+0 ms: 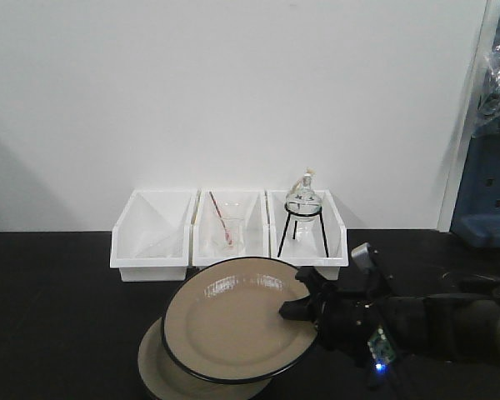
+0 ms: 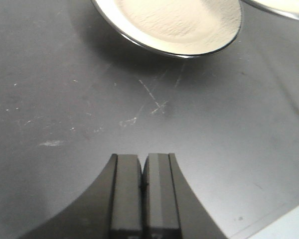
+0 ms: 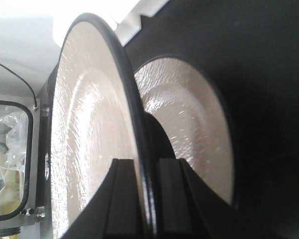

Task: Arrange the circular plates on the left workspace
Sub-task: 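Lift the held plate with the right gripper and lower it onto the first plate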

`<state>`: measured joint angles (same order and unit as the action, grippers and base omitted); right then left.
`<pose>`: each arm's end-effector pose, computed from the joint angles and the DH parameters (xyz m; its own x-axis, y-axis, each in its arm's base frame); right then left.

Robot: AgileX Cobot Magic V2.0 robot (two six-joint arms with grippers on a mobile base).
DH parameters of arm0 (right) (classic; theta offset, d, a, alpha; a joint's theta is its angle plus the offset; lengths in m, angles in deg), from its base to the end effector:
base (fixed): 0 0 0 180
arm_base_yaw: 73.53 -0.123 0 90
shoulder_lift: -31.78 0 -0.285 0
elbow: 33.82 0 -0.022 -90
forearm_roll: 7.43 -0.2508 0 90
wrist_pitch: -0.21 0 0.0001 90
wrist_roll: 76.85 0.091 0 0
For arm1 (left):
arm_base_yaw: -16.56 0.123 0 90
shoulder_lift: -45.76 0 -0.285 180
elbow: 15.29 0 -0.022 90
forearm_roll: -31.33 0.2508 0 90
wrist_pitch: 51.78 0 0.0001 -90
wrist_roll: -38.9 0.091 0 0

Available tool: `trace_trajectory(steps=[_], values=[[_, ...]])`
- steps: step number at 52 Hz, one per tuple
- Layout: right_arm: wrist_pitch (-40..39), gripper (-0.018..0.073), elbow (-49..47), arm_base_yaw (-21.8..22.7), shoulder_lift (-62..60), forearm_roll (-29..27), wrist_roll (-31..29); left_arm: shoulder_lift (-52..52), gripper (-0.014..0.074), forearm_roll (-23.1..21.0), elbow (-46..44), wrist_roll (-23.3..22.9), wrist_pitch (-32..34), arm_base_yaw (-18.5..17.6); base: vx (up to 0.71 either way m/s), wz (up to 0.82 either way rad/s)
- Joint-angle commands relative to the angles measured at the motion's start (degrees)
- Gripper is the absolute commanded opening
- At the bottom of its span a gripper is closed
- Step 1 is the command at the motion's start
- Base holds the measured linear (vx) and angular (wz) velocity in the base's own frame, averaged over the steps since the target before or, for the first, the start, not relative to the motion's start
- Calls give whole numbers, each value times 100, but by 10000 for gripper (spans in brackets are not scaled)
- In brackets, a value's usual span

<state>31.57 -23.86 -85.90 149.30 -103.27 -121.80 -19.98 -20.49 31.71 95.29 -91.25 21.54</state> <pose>0.3891 0.1336 0.1972 -0.8109 0.5112 -0.2848 0.0568 0.5532 0.8311 0.1769 -0.0303 0.2460 -0.6926 0.1192 -0.7114 0.3983 0.8854 -0.2394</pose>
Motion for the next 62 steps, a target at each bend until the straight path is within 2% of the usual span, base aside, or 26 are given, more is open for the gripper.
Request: trace_trajectory(steps=[1, 14, 20, 27, 36, 39, 46, 53, 59, 62], values=[[291, -6, -507, -117, 10, -651, 132, 97, -1, -280, -88, 1, 146, -26, 0, 0], [291, -1, -916, -251, 612, -636, 108, 97, -1, -281, -81, 1, 180, -26, 0, 0], [312, 32, -929, -251, 728, -612, -182, 97, -1, -281, -79, 1, 209, -26, 0, 0], [390, 156, -929, -251, 735, -650, -1008, 97, -1, -281, -79, 1, 267, -26, 0, 0], [380, 381, -929, -251, 735, -650, -1723, 97, -1, -281, -79, 1, 267, -26, 0, 0], [333, 428, -929, -251, 735, -650, -1939, 97, -1, -281, -79, 1, 267, -26, 0, 0], [171, 481, -929, -251, 735, -650, -2862, 97, -1, -281, -79, 1, 267, -26, 0, 0], [3, 475, -929, -246, 735, -650, -3980, 97, -1, -281, -79, 1, 267, -26, 0, 0], [-136, 452, -929, -246, 735, -650, -5311, 97, -1, -281, -79, 1, 267, -26, 0, 0], [-302, 436, -929, -246, 715, -650, -5769, 97, -1, -281, -79, 1, 270, -26, 0, 0]])
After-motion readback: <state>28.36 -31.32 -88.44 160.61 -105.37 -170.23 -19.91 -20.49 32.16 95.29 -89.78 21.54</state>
